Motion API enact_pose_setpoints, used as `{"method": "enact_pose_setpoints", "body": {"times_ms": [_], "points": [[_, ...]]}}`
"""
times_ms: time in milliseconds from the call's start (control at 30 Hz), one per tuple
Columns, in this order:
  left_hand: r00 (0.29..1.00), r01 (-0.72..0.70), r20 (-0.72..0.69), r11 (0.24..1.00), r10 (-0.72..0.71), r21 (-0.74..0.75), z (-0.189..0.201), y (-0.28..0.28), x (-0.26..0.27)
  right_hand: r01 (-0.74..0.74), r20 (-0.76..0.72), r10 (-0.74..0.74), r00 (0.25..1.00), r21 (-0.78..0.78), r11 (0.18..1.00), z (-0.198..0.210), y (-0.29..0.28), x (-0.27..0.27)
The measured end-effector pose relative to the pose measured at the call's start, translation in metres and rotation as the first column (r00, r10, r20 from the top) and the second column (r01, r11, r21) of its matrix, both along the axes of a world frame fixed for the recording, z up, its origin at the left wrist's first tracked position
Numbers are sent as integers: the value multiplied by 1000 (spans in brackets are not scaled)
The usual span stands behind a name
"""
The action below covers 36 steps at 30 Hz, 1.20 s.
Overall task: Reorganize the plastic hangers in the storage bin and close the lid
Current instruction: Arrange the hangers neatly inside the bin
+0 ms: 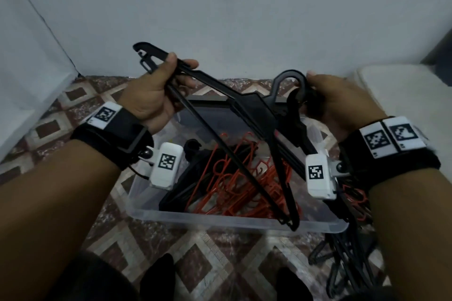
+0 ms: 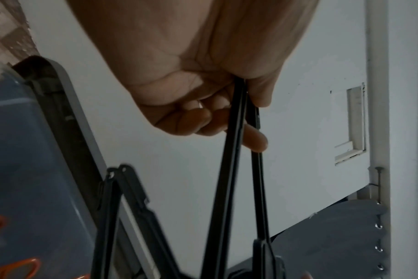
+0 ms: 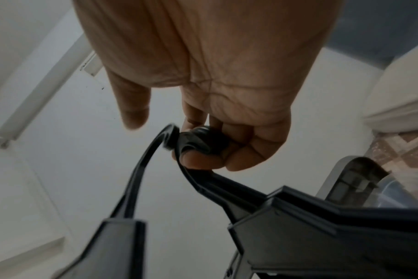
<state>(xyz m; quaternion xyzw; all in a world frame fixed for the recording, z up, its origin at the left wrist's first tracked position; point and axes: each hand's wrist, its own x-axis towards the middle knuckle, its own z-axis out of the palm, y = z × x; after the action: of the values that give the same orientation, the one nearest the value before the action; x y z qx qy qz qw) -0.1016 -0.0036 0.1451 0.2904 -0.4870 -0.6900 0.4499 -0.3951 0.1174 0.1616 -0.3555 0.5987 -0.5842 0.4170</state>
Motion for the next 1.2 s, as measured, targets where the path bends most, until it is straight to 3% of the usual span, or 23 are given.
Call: {"method": "enact_pose_setpoints", "body": {"times_ms": [67, 200, 233, 300, 333, 400, 433, 467, 533, 633, 667, 733, 800, 967, 1100, 1200], "points": [[1000, 26, 5, 999, -27, 26, -6, 1, -4, -62, 70, 64, 996, -36, 997, -1, -3, 6], [998, 61, -18, 994, -60, 95, -24, 2, -4, -167, 11, 169, 986, -65, 984, -4, -6, 13], [998, 53, 24, 992, -56, 115, -29, 2, -4, -178, -2, 178, 984, -61, 982, -5, -6, 15], [965, -58, 262, 987, 16, 151, -35, -2, 0, -207, -40, 205, 978, -45, 977, -6, -6, 20], [895, -162, 437, 978, 91, 129, -38, -8, 4, -222, -75, 220, 973, -32, 974, -7, -6, 22], [609, -288, 743, 950, 278, -120, -40, -17, 16, -265, -183, 262, 948, 6, 964, -10, -7, 26], [483, -216, 797, 932, 362, -293, -41, -18, 20, -291, -257, 291, 922, 39, 956, -11, -7, 27], [420, -70, 805, 899, 420, -432, -41, -17, 20, -317, -344, 324, 881, 78, 945, -12, -7, 29], [399, 253, 808, 795, 434, -552, -42, -9, 10, -372, -488, 403, 774, 165, 914, -14, -7, 33], [400, 574, 857, 640, 325, -510, -51, 7, -17, -410, -596, 459, 659, 226, 883, -15, -6, 43], [383, 648, 875, 588, 297, -483, -55, 12, -26, -412, -614, 460, 642, 229, 882, -14, -6, 47], [305, 756, 903, 500, 303, -423, -63, 21, -38, -416, -583, 446, 679, 194, 888, -11, -7, 52], [280, 774, 904, 480, 324, -412, -69, 27, -45, -391, -521, 390, 759, 114, 913, -8, -8, 55], [349, 669, 849, 528, 396, -522, -61, 30, -45, -307, -449, 258, 856, -39, 951, -5, -9, 54], [316, 651, 817, 516, 481, -556, -45, 20, -38, -223, -490, 176, 854, -38, 974, -5, -11, 43], [268, 600, 822, 580, 503, -550, -27, -5, -23, -85, -577, 43, 815, -45, 995, -12, -11, 35]]}}
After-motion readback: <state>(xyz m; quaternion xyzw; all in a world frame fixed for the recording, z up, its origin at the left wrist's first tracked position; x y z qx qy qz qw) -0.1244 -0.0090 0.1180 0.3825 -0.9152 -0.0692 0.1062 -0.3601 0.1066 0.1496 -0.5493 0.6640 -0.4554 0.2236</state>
